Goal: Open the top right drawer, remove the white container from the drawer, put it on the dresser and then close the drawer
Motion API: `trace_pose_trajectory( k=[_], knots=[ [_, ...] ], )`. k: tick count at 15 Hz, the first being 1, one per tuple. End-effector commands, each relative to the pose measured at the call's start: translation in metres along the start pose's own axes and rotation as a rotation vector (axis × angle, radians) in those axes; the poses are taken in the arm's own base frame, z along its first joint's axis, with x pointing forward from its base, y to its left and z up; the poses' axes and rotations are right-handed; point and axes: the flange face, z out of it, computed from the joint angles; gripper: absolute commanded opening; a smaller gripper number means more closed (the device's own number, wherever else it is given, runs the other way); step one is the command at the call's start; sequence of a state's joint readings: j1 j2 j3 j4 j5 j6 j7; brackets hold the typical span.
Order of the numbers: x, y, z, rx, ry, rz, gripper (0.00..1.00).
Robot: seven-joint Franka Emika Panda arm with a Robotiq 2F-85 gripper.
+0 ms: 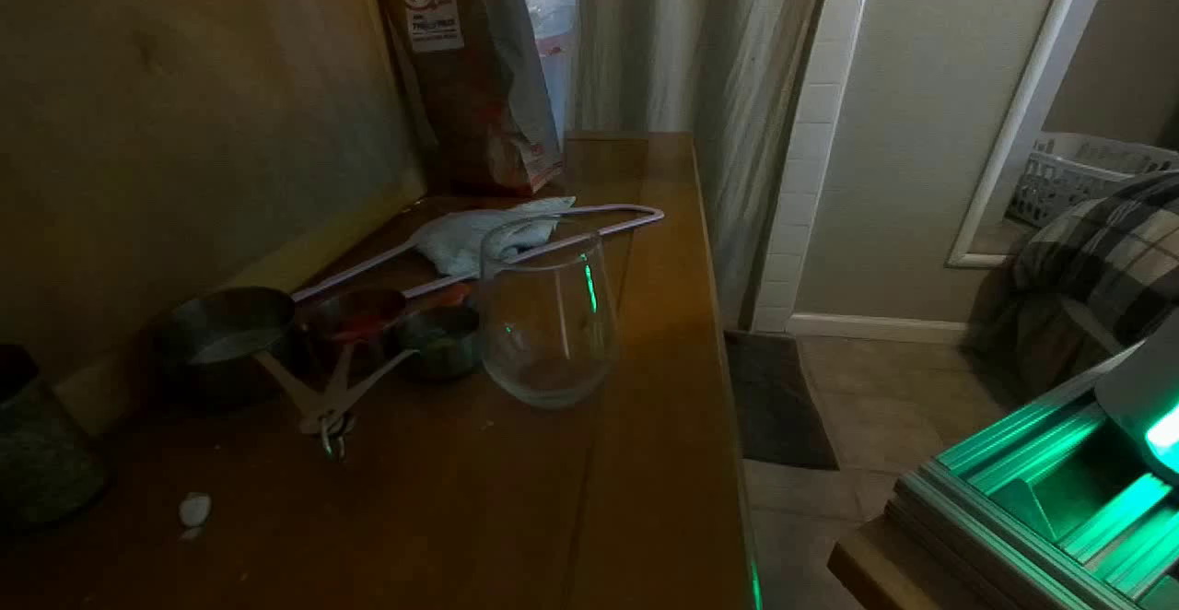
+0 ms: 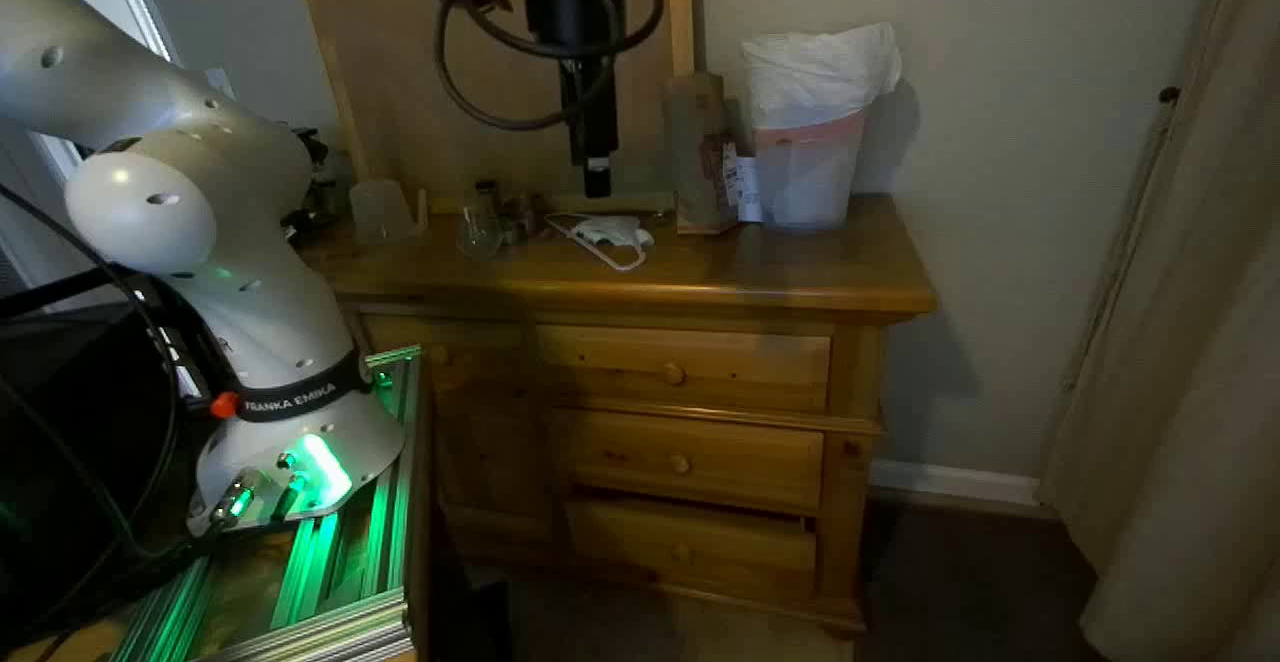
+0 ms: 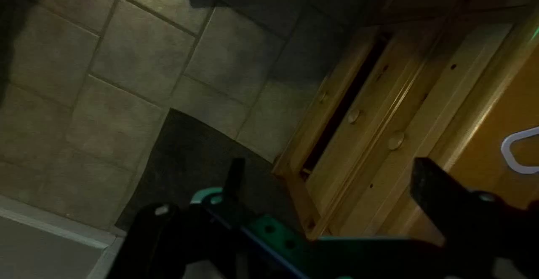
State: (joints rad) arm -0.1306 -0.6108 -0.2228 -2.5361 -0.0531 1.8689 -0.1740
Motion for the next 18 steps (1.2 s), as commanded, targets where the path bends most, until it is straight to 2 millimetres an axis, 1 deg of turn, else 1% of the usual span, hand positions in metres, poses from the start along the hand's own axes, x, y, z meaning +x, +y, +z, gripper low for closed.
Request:
trace_pose_trajectory(
  k=[1, 6, 7, 8, 9, 12, 14, 16, 18],
  knots=[
    [0.0, 0.0, 0.0, 0.0, -0.001, 0.0, 1.0],
    [0.0, 0.0, 0.0, 0.0, -0.001, 0.0, 1.0],
    [0.009, -0.006, 0.011, 0.025, -0.013, -0.1, 1.0],
    [0.022, -0.012, 0.028, 0.038, -0.034, -0.137, 1.0],
    [0.031, -0.017, 0.041, 0.044, -0.045, -0.186, 1.0],
    [0.072, -0.037, 0.088, 0.028, -0.053, -0.351, 1.0],
    [0.096, -0.047, 0.126, 0.011, -0.063, -0.448, 1.0],
    [0.117, -0.052, 0.166, -0.043, -0.038, -0.556, 1.0],
    [0.135, -0.056, 0.205, -0.028, -0.005, -0.624, 1.0]
  ],
)
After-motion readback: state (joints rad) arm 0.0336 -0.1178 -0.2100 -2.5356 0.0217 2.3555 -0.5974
